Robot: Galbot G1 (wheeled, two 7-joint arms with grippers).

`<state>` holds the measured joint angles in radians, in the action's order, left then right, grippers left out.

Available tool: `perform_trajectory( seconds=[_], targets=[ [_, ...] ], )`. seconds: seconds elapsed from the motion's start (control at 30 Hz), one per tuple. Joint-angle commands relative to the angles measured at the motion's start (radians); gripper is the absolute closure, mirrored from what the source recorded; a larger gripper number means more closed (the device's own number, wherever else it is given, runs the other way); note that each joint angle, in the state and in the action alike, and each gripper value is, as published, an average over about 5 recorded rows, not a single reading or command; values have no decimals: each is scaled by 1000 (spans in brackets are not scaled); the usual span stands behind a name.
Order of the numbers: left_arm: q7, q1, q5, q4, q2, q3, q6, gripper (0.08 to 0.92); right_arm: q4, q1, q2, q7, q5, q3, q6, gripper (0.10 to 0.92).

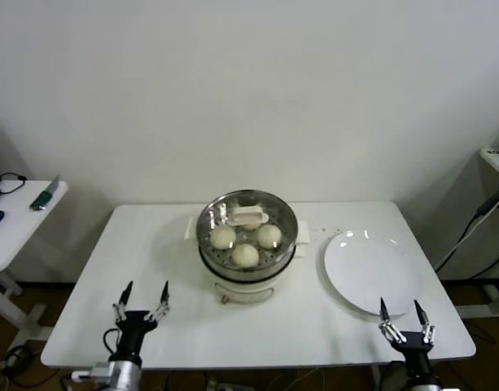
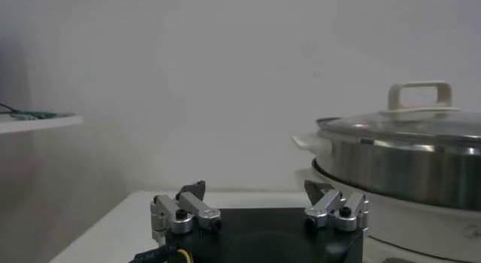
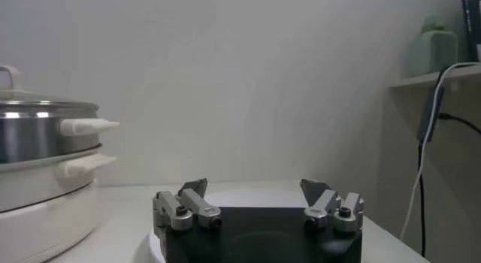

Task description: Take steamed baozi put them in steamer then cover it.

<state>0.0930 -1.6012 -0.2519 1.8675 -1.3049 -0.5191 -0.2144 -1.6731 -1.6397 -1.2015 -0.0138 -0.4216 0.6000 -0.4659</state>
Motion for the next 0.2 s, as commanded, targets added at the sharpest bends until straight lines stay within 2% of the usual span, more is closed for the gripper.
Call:
perform_trajectory(
  seconds=[0.03, 0.2],
  targets=[
    [-11, -21, -20, -28, -15, 12, -54, 177, 0, 1, -1, 1, 0, -3, 0, 203],
    [-16, -25, -20, -23, -12, 11, -55, 177, 0, 1, -1, 1, -1, -5, 0, 203]
  ],
)
